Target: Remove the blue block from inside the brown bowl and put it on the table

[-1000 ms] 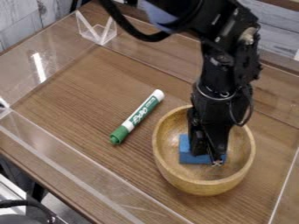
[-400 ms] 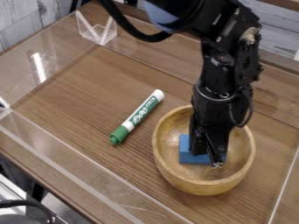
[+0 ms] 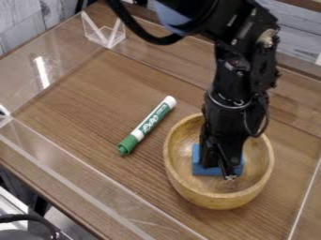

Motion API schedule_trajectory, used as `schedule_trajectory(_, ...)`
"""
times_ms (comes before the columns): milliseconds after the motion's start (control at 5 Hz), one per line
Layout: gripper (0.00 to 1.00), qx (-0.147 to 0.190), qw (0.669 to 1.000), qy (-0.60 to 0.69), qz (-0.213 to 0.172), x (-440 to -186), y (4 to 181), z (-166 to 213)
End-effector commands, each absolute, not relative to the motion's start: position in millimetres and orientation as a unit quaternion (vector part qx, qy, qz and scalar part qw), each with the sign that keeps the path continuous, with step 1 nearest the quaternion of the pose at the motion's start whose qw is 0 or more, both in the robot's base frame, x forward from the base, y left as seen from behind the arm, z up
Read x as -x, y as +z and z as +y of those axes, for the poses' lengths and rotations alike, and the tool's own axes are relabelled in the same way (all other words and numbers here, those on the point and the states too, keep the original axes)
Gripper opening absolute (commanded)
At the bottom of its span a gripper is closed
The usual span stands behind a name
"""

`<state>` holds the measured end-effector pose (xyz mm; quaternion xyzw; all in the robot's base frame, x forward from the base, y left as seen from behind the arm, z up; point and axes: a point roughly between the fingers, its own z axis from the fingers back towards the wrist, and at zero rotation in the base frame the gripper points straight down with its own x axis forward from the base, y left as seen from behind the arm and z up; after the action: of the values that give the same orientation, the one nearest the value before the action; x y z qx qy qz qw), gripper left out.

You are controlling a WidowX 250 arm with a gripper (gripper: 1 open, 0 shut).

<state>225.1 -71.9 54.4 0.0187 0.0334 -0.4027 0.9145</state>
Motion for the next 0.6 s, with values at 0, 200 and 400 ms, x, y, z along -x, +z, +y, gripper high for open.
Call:
schedule_trajectory(0,0.0,-0.022,0.917,-0.398,0.019,-229.9,66.0,-69.9)
schedule_trajectory(200,0.0,-0.022,0.917,-0.397,0.023,-228.9,68.6,-68.7)
schedule_trajectory(400,0.0,-0.022,0.917,-0.397,0.025,-228.1,69.9,-67.4)
